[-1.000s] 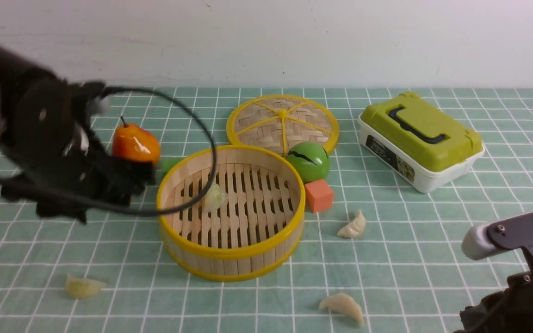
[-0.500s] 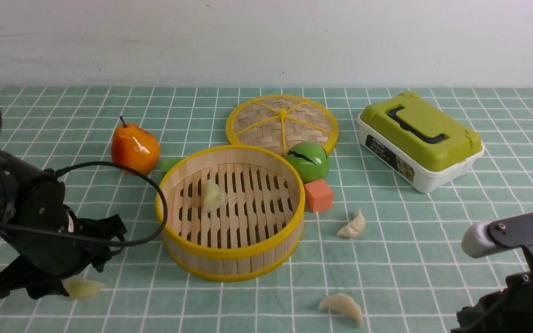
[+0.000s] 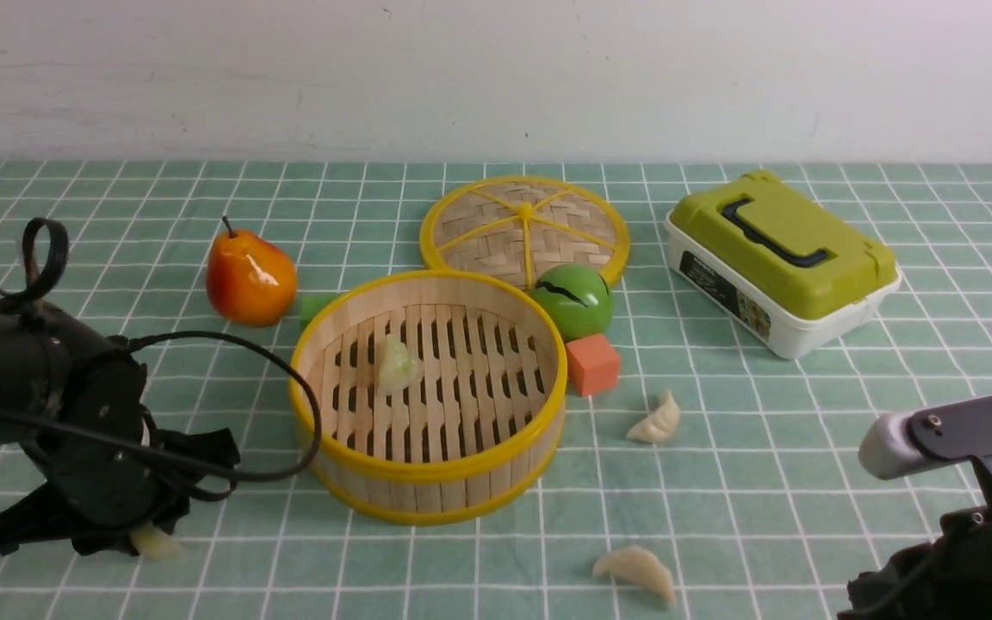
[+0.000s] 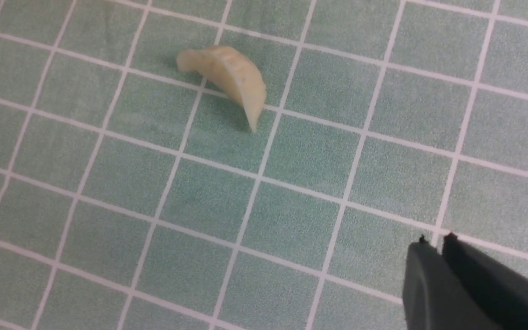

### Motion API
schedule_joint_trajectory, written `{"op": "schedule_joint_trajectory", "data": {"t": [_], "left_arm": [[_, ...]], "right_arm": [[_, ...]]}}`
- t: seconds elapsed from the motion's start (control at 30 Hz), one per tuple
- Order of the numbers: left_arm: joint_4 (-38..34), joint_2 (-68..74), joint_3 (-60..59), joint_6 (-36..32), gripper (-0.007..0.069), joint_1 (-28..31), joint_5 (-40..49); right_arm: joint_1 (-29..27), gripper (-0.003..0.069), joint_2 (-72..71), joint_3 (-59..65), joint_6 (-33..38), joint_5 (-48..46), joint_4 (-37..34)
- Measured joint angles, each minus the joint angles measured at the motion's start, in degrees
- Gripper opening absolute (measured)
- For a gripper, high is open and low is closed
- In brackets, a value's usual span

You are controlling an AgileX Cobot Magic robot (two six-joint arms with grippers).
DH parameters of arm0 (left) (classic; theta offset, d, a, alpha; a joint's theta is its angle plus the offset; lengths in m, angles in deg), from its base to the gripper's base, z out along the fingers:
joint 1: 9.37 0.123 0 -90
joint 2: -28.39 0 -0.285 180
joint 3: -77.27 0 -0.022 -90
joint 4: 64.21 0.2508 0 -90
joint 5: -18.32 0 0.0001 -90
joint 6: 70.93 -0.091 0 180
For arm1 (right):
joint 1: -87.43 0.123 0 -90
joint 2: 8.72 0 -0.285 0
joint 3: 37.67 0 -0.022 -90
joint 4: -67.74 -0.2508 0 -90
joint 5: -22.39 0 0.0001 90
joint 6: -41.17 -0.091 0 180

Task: Put the dumplings into the steamer on the table with the blue tablecloth.
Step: 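Place the dumpling into the bamboo steamer basket with the left gripper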

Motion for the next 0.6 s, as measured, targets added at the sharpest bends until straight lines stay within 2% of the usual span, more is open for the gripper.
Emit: {"op": "schedule_joint_trajectory", "data": {"t": [0.13,0.17,0.2,0.27,0.3,0.37,0.5,0.6], "left_arm": [[-6.14,-4.15,5.75,-9.7,0.0206,-0.56,2.77],[-8.87,-5.11,9.5,-14.13,0.0206,-1.64,3.43],[-9.38,-5.25,9.5,-14.92,0.0206,-1.64,3.44],[-14.18,-5.49,15.78,-22.5,0.0206,-4.17,3.52],[-18.99,-4.37,21.17,-29.79,0.0206,-6.6,3.57],[-23.07,-1.09,28.15,-36.09,0.0206,-9.43,4.05],[-25.4,9.8,41.09,-40.81,0.0206,-12.02,8.98],[-24.97,16.52,46.99,-41.38,0.0206,-12.02,12.17]], "right_arm": [[0.0,0.005,0.0,0.0,0.73,0.29,0.0],[0.0,0.005,0.0,0.0,1.2,0.58,0.0],[0.0,0.005,0.0,0.0,1.2,0.58,0.0],[0.0,0.0051,0.0,0.0,1.8,1.17,0.0],[0.0,0.0051,0.0,0.0,1.92,1.62,0.0],[0.0,0.0053,0.0,0.0,1.97,1.8,0.0],[0.0,0.0057,0.0,0.0,2.11,1.8,0.0],[0.0,0.0059,0.0,0.0,2.15,1.8,0.21]]}}
